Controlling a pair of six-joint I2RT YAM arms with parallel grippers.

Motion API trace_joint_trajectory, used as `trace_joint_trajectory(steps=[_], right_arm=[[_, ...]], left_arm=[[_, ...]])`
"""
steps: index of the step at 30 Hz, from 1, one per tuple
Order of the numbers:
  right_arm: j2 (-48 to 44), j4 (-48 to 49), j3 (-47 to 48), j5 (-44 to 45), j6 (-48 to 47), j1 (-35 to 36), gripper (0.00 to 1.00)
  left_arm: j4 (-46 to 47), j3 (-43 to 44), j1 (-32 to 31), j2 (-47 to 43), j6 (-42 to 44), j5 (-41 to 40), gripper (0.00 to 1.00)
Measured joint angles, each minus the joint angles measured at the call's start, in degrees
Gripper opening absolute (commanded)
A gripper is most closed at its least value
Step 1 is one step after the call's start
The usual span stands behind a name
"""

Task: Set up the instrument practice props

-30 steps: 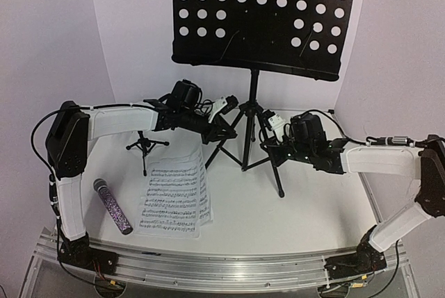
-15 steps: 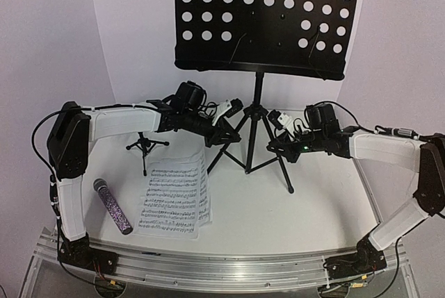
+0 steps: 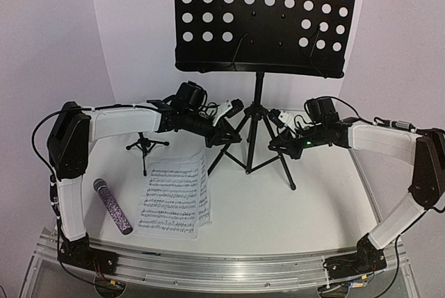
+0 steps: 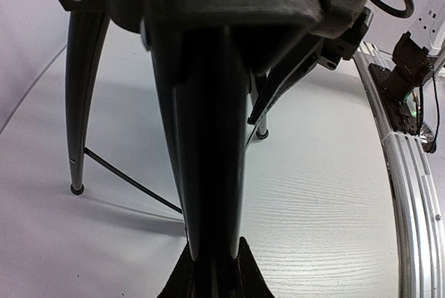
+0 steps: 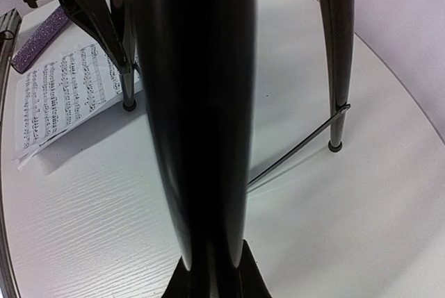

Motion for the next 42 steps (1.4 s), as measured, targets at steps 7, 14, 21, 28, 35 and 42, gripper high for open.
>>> trace_joint_trajectory(steps=[7, 14, 21, 28, 35, 42], right_arm=[[0.19, -0.03, 0.01, -0.87, 0.27, -0.11, 0.04], [0.33, 2.71, -0.71, 1.82, 6.84, -0.57, 0.35], [0.11, 4.51, -1.07, 6.40, 11.65, -1.78, 0.61], [-5.24, 5.36, -2.05, 14.08, 10.99, -1.55, 0.74], [-15.89, 11.35, -3.11, 26.00, 5.36, 7.20, 0.70], [-18.03, 14.30, -3.11, 33.02, -4.43, 19.42, 0.61]], left_arm=[[0.15, -0.14, -0.04, -0.02, -0.94, 0.27, 0.00], [4.39, -1.93, -0.02, -0.09, -5.12, -0.04, 0.00], [6.49, -3.10, 0.35, -0.52, -7.92, -1.44, 0.00], [6.37, -3.10, 0.84, -0.55, -8.68, -0.73, 0.00], [5.98, -3.10, 0.98, -0.64, -8.57, -0.03, 0.00], [5.97, -3.10, 0.98, -0.66, -8.55, -0.09, 0.00]])
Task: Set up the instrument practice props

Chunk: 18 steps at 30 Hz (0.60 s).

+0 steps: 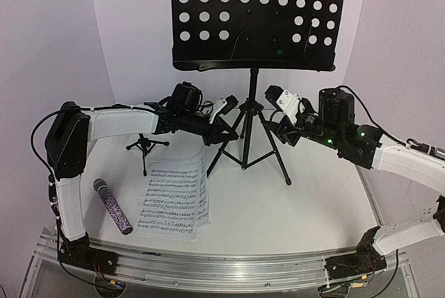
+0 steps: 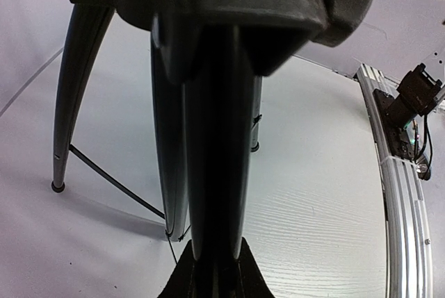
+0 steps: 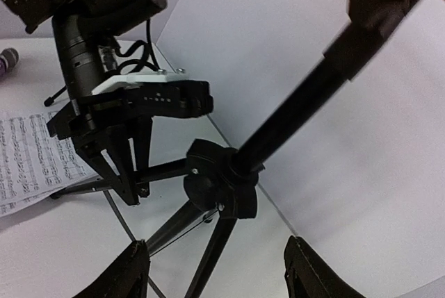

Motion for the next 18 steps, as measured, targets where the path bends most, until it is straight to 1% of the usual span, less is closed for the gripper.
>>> trace_joint_trajectory(steps=[3, 6, 9, 11, 13, 15, 18], right_arm=[[0.17, 1.30, 0.00, 3.21, -6.59, 4.46, 0.56], [1.85, 3.91, 0.26, 5.60, -14.03, 7.08, 0.56], [5.16, 5.69, 0.87, 7.86, -20.75, 7.18, 0.55], [7.31, 6.21, 1.06, 8.95, -24.17, 7.12, 0.53], [9.25, 6.89, 1.10, 10.16, -27.37, 7.05, 0.50], [11.08, 8.66, 1.11, 11.59, -29.90, 7.01, 0.43], [12.80, 12.19, 1.14, 13.13, -33.48, 7.01, 0.40]], left_arm=[[0.02, 0.00, 0.00, 0.00, -0.02, 0.00, 0.00], [0.04, 0.00, 0.00, 0.00, -0.04, 0.00, 0.00], [0.08, 0.00, 0.00, 0.00, -0.10, 0.04, 0.00], [0.12, -0.03, 0.00, 0.00, -0.12, 0.11, 0.00], [0.16, -0.05, 0.00, 0.00, -0.14, 0.16, 0.00], [0.25, -0.09, 0.02, 0.00, -0.17, 0.23, 0.00], [0.29, -0.11, 0.13, 0.00, -0.30, 0.36, 0.00]])
